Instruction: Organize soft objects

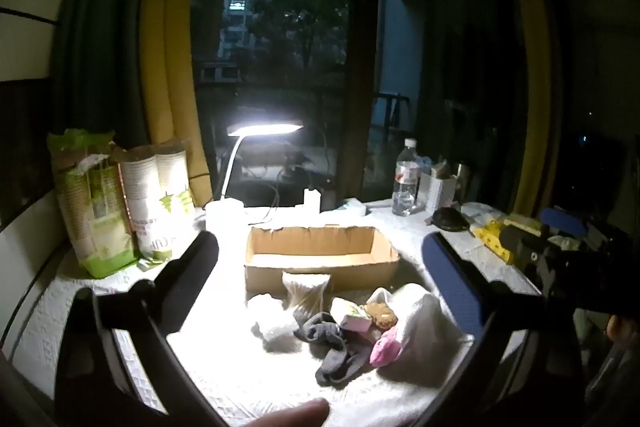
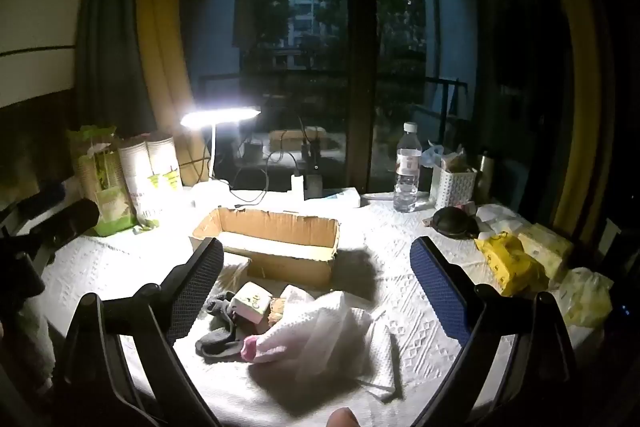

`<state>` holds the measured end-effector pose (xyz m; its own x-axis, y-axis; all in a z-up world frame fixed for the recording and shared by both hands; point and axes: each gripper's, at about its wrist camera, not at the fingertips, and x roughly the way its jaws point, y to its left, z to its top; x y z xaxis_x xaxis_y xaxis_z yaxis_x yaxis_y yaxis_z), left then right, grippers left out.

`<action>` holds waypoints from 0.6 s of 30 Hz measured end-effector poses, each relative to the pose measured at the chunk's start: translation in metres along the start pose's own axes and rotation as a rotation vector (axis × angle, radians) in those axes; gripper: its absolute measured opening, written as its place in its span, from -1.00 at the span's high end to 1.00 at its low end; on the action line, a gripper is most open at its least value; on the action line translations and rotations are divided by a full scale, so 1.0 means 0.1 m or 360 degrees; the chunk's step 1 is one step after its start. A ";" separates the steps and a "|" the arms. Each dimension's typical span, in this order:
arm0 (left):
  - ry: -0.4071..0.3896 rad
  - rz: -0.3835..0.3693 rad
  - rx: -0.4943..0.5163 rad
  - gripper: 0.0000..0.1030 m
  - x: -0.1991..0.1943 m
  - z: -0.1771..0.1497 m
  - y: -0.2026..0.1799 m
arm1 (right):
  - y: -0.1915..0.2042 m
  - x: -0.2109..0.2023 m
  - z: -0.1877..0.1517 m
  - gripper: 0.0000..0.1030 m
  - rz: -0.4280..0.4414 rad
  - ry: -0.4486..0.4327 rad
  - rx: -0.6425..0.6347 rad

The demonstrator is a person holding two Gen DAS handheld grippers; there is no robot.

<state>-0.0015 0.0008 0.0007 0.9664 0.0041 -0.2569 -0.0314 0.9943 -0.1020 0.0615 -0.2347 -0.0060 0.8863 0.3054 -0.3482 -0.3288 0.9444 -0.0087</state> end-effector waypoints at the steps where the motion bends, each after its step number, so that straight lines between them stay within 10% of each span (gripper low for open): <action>1: 0.0012 -0.0015 -0.0015 -0.99 -0.02 -0.03 0.00 | 0.00 0.00 0.00 -0.87 -0.0002 0.0001 -0.0003; 18: 0.0080 -0.0066 0.0017 -0.99 0.02 -0.02 -0.05 | -0.02 0.03 -0.03 -0.87 0.0002 0.0025 0.0020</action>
<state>0.0000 -0.0048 -0.0011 0.9529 -0.0419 -0.3005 0.0110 0.9946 -0.1036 0.0637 -0.2361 -0.0101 0.8805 0.3046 -0.3632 -0.3257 0.9455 0.0034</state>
